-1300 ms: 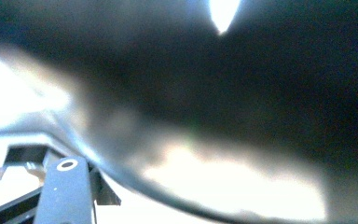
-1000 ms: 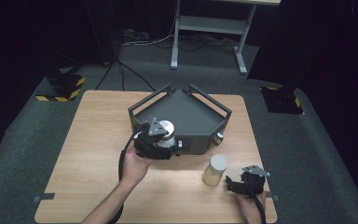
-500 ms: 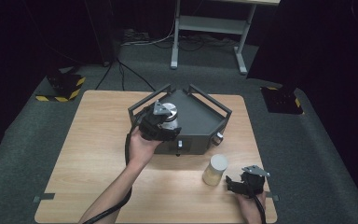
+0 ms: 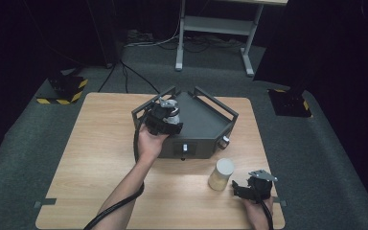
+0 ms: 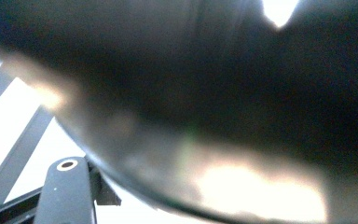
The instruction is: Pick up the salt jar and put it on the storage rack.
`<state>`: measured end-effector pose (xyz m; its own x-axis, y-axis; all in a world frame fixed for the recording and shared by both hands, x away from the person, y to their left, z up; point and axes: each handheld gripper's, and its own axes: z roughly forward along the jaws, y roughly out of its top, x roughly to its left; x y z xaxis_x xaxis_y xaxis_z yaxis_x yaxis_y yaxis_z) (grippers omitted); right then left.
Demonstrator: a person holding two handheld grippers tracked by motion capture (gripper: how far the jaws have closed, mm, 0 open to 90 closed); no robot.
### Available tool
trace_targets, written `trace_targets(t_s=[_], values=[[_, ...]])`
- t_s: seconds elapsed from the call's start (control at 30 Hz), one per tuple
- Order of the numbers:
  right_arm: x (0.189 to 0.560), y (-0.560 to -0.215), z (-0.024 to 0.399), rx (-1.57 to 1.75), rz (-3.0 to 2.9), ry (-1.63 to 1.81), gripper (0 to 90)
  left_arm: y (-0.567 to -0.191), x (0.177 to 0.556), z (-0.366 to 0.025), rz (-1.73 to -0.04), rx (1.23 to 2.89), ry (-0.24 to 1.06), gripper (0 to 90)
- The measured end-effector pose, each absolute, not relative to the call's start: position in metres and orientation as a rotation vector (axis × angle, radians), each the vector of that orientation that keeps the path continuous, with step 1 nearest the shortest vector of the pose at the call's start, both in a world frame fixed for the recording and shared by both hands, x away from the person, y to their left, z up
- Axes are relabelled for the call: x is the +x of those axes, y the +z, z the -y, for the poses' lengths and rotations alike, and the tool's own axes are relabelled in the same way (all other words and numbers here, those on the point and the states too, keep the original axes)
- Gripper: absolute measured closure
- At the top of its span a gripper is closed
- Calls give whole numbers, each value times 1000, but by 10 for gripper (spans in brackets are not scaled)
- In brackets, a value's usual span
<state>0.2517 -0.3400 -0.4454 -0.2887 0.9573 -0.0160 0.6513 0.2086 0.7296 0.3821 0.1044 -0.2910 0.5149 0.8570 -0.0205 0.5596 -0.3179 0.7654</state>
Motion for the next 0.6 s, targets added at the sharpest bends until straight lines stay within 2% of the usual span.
trace_targets(t_s=[0.6], values=[[252, -445, 340, 1488, -2017, 861, 40, -310, 395, -104, -1233, 2002, 508, 304]])
